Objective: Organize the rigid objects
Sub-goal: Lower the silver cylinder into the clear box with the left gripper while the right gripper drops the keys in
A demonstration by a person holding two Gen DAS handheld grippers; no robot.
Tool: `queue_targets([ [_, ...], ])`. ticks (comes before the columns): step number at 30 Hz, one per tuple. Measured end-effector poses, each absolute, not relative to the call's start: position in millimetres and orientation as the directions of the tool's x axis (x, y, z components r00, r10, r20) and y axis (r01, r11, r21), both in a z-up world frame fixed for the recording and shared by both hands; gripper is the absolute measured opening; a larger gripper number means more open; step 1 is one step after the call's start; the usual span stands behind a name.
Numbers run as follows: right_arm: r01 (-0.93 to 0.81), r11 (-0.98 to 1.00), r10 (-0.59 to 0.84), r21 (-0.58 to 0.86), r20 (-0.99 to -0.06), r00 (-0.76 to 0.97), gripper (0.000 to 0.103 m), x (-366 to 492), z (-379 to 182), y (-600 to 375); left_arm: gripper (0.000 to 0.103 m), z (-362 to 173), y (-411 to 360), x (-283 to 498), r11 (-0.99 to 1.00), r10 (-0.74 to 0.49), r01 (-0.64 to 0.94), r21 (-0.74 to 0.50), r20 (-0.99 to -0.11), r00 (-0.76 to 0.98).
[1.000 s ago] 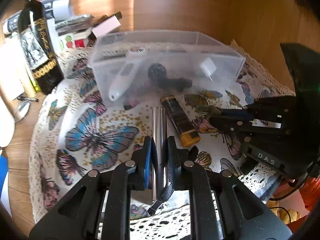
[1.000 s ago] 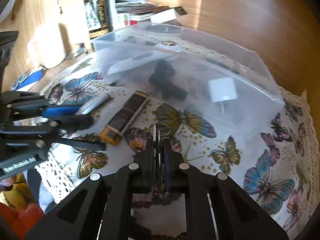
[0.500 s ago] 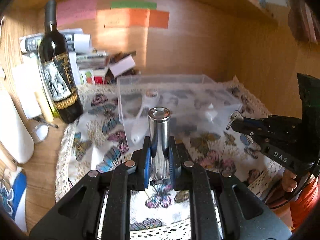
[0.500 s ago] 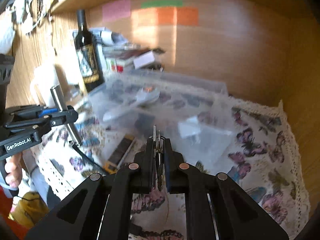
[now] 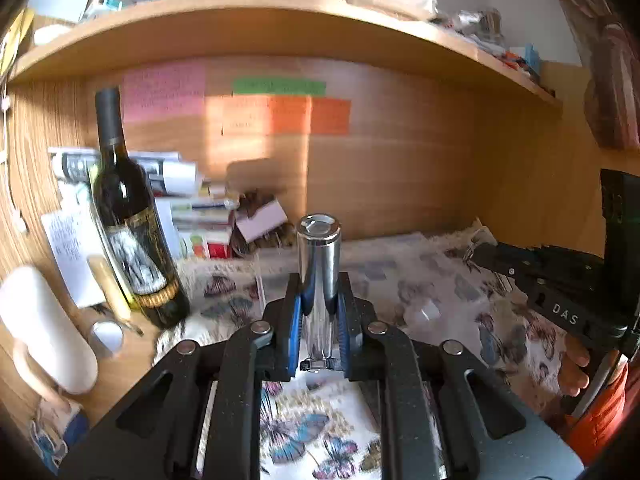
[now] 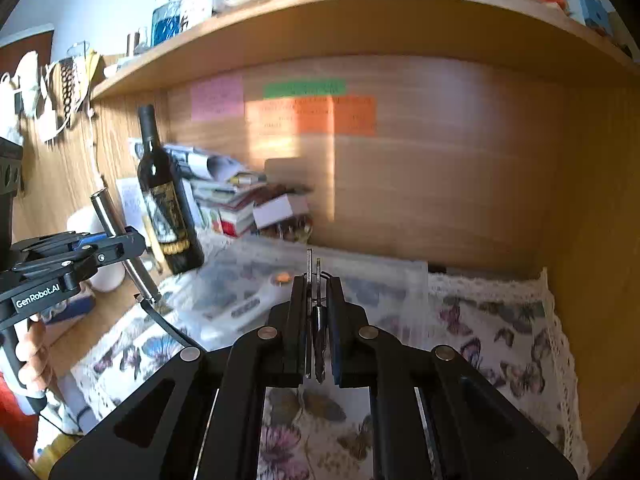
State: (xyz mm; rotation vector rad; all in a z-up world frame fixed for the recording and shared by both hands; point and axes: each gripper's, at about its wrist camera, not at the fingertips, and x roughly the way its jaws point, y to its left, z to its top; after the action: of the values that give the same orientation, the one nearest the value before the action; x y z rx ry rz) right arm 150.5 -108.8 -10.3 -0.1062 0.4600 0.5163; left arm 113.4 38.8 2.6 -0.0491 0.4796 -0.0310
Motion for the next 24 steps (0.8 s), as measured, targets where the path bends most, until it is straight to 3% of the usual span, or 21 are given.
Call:
queue_targets([
  [9, -0.506, 0.863, 0.457, 0.011, -0.445, 0.770, 0.008, 177, -8, -92, 0.015, 5, 32, 148, 1.000, 0.030, -0.028, 0.011, -0.442, 0.896],
  [24, -0.523, 0.850, 0.438, 0.058, -0.630, 0.641, 0.008, 228, -71, -65, 0.015, -63, 29, 198, 0.999, 0.013, 0.020, 0.046, -0.622, 0.783],
])
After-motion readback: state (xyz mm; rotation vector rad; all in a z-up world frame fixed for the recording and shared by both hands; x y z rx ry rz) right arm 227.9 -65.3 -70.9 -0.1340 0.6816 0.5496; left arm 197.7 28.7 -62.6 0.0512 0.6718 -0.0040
